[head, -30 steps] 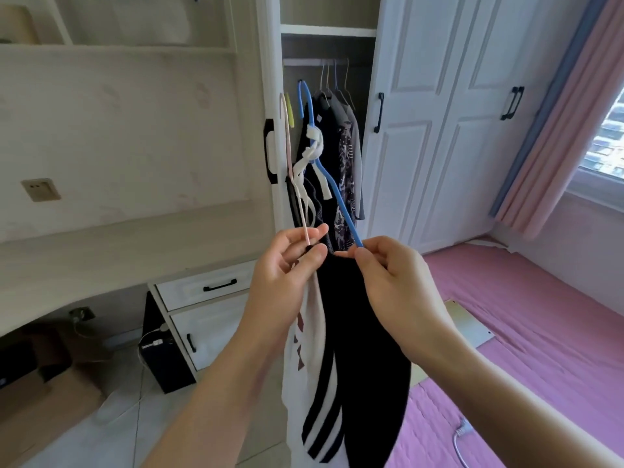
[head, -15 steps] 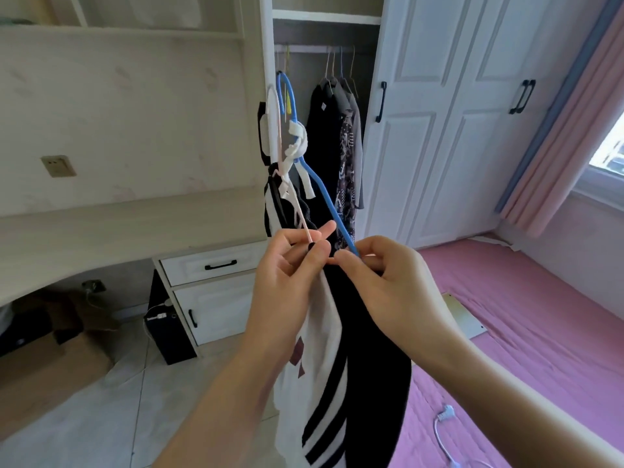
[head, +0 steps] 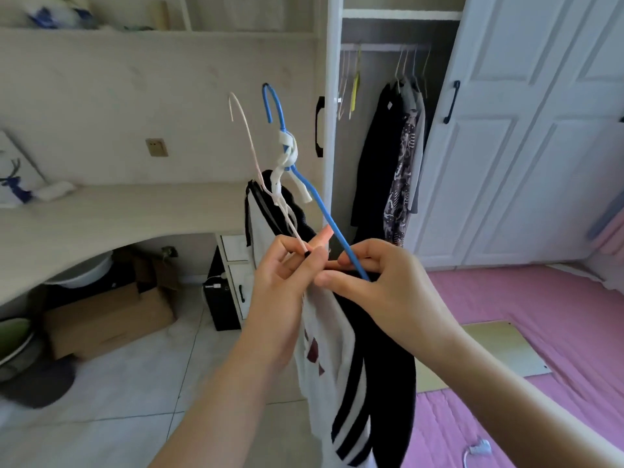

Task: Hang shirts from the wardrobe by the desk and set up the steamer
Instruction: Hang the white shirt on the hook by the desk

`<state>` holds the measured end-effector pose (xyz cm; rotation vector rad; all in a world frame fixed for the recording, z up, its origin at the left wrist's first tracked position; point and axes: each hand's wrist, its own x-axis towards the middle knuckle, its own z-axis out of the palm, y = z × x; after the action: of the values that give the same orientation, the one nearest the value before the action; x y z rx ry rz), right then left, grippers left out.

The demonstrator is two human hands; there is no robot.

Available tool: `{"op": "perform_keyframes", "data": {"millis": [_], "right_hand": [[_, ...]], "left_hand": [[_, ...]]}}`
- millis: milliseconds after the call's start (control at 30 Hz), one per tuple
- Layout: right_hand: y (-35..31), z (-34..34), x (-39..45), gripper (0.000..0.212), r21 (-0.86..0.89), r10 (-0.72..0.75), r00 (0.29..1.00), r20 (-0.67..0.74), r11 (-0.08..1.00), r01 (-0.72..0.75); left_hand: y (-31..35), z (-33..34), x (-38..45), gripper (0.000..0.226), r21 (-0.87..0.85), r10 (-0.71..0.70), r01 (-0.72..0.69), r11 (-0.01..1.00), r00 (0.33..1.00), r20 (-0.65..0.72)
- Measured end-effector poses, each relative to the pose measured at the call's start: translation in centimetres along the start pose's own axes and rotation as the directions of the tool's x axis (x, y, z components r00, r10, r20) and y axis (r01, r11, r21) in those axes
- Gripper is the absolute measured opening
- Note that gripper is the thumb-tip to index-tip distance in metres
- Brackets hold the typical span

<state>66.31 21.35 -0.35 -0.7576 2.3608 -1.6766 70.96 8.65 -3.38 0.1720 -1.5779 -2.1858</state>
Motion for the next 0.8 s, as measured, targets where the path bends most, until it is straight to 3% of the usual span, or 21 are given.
{"op": "perform_keyframes", "data": {"millis": [200, 367, 500, 600, 700, 800], "right_hand": [[0.3, 2.8, 1.0, 0.037, -0.058, -0.062, 0.985, 0.161, 0.996, 0.072], [-0.1, 5.9, 2.1, 0.019, -0.058, -0.128, 0.966, 0.223, 0.988, 0.144], [-0.5, 8.3, 3.0, 0.012, -0.042, -0.16, 0.946, 0.282, 0.983, 0.179], [-0.4, 10.3, 3.8, 0.012, -0.035, -0.169, 0.934, 0.314, 0.981, 0.189], [-0.5, 12.5, 4.3, 0.014, -0.021, -0.189, 0.911, 0.366, 0.977, 0.211], [-1.0, 14.9, 5.1, 0.012, -0.021, -0.219, 0.874, 0.434, 0.967, 0.253]], "left_hand": [[1.0, -3.4, -0.4, 0.034, 0.217, 0.033, 0.012, 0.976, 0.978, -0.205], [2.5, -6.5, -0.7, 0.038, 0.333, 0.135, -0.057, 0.941, 0.967, -0.216], [2.7, -8.9, -0.9, 0.024, 0.348, 0.148, -0.046, 0.936, 0.95, -0.273], [3.1, -11.1, -0.4, 0.024, 0.242, 0.142, -0.054, 0.969, 0.922, -0.36], [4.6, -14.5, 1.0, 0.026, -0.085, 0.029, -0.072, 0.994, 0.905, -0.425], [6.7, -18.0, 1.9, 0.028, -0.332, -0.034, -0.104, 0.938, 0.923, -0.384]]}}
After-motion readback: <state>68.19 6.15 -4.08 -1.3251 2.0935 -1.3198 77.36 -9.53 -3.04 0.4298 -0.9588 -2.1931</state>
